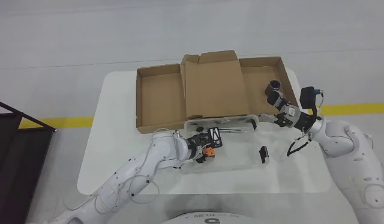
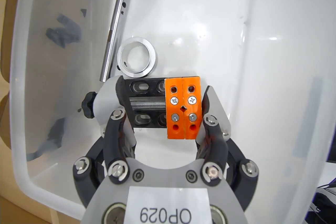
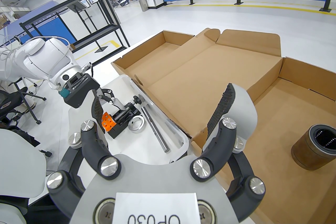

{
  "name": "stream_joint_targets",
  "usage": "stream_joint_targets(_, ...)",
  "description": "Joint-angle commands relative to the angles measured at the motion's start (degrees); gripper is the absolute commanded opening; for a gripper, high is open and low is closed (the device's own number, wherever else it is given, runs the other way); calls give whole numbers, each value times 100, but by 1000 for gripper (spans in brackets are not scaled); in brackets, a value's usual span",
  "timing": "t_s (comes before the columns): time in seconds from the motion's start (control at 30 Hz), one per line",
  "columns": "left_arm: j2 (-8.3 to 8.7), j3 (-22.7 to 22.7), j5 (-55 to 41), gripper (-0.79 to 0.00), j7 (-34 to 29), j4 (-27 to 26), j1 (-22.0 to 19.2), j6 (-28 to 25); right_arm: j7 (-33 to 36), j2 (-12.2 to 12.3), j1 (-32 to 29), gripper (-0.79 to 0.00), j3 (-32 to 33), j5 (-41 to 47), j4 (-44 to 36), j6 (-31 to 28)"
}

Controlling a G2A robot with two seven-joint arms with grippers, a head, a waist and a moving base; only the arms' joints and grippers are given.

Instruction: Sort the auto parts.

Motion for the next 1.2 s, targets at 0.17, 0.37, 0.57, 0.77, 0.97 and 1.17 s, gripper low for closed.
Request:
stream_joint_targets(0.17, -30, 72, -15, -708, 3, 29, -63, 5, 0, 0, 0, 0, 0, 0, 0, 0)
stream_joint_targets(0.37, -9, -17, -98, -785, -11, -136, -53, -35, 0, 0, 0, 0, 0, 0, 0, 0)
stream_joint_targets(0.57, 86, -242, -102, -785, -73, -691, 143, -123, 0, 0, 0, 0, 0, 0, 0, 0)
stream_joint_targets(0.77, 240, -608, -21, -785, -55, -1570, 544, -216, 0, 0, 0, 0, 0, 0, 0, 0)
stream_joint_targets(0.97, 426, -1230, -501, -785, -62, -2618, 1046, -527, 0, 0, 0, 0, 0, 0, 0, 0)
stream_joint_targets(1.17, 579, -2156, 54, -785, 403, -3029, 1363, -320, 0, 0, 0, 0, 0, 0, 0, 0)
